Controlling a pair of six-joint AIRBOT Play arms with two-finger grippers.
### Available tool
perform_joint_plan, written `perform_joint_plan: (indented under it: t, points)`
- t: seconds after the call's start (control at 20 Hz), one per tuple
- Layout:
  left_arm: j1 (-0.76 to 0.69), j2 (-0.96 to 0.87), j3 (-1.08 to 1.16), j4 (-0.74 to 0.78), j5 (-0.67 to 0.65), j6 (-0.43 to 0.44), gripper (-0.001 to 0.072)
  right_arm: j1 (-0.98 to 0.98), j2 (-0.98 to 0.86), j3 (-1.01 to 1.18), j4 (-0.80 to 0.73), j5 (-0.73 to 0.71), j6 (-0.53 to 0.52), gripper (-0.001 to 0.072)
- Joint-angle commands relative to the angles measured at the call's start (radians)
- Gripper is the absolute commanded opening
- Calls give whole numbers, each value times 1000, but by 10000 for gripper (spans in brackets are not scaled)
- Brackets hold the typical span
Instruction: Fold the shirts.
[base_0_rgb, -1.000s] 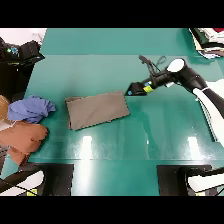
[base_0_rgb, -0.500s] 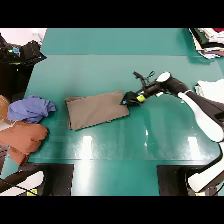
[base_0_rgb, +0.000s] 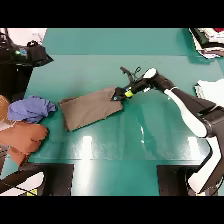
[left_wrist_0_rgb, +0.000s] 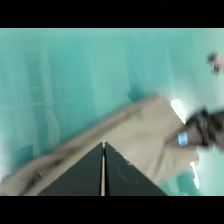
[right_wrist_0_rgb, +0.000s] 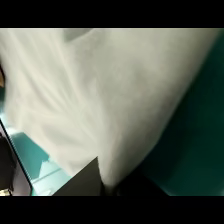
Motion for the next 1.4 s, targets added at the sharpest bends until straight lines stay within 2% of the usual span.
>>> perform_joint_plan:
  t: [0.0,0.4,0.65,0.9,1.1,1.35]
  points:
    - [-129,0,0,2,32,0,29,-134,93,23,1,-2,1,13]
    - [-331,0,0,2,139,-1,30,-755,412,23,-245,23,2,13]
    - [-377,0,0,-1,195,-3,30,-1070,417,23,-248,-7,2,13]
    - [-383,0,0,-4,220,-3,30,-1163,388,24,-217,-51,2,13]
    - [-383,-1,0,-3,220,-1,30,-1176,469,24,-170,-138,2,13]
    - [-383,-6,0,7,227,0,30,-1242,583,23,-181,-23,1,13]
